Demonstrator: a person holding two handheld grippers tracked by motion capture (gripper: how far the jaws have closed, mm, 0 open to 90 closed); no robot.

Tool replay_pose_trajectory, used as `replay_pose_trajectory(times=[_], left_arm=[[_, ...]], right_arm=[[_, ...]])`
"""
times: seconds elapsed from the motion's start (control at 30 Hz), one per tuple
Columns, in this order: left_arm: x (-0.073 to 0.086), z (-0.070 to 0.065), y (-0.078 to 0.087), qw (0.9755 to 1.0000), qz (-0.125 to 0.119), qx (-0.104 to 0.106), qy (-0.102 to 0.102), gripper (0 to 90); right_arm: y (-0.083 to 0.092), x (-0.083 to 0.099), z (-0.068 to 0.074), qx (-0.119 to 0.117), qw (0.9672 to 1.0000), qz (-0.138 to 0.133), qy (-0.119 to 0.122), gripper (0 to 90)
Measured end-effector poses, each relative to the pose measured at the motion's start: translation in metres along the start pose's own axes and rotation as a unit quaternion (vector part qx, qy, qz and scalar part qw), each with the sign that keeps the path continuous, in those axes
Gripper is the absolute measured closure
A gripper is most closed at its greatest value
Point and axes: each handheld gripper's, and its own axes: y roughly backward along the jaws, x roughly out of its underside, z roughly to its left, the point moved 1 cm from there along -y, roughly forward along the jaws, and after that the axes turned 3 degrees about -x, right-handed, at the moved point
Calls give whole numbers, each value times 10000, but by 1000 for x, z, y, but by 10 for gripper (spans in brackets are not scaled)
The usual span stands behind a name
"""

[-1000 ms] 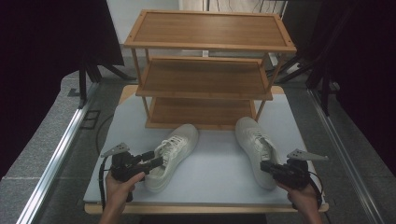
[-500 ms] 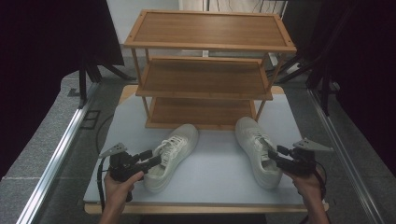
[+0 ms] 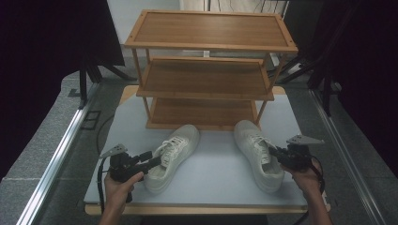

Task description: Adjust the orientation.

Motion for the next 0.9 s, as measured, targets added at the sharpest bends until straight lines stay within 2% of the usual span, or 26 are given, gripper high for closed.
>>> replay_pose_trajectory(times=[0.07,0.13,0.27,0.33,0.47,0.6,0.7,0.8,0.9], left_arm=[[0,0,1,10000,-15,-1,4,406],[0,1,2,10000,-22,-13,6,406],[0,1,2,10000,-10,-30,-2,406],[0,0,0,10000,12,-35,-2,405],[-1,1,-1,10000,24,-8,-26,405],[-7,3,4,9999,-82,-24,-69,405],[-9,3,10,9997,-166,-111,-129,405],[-9,3,14,9990,-221,-339,-206,405],[-6,2,14,9984,-219,-465,-239,404]], right_arm=[[2,4,4,-221,9997,-30,-79,816],[6,8,11,-310,9993,-73,-174,814],[11,13,24,-71,9998,-90,-153,789],[11,15,23,-126,9994,-170,-259,748],[10,17,15,-447,9977,-244,-451,611],[13,19,11,-580,9954,-510,-559,542],[14,19,11,-511,9963,-529,-448,511],[15,19,13,-417,9965,-604,-402,484],[17,18,14,-353,9962,-711,-351,455]])
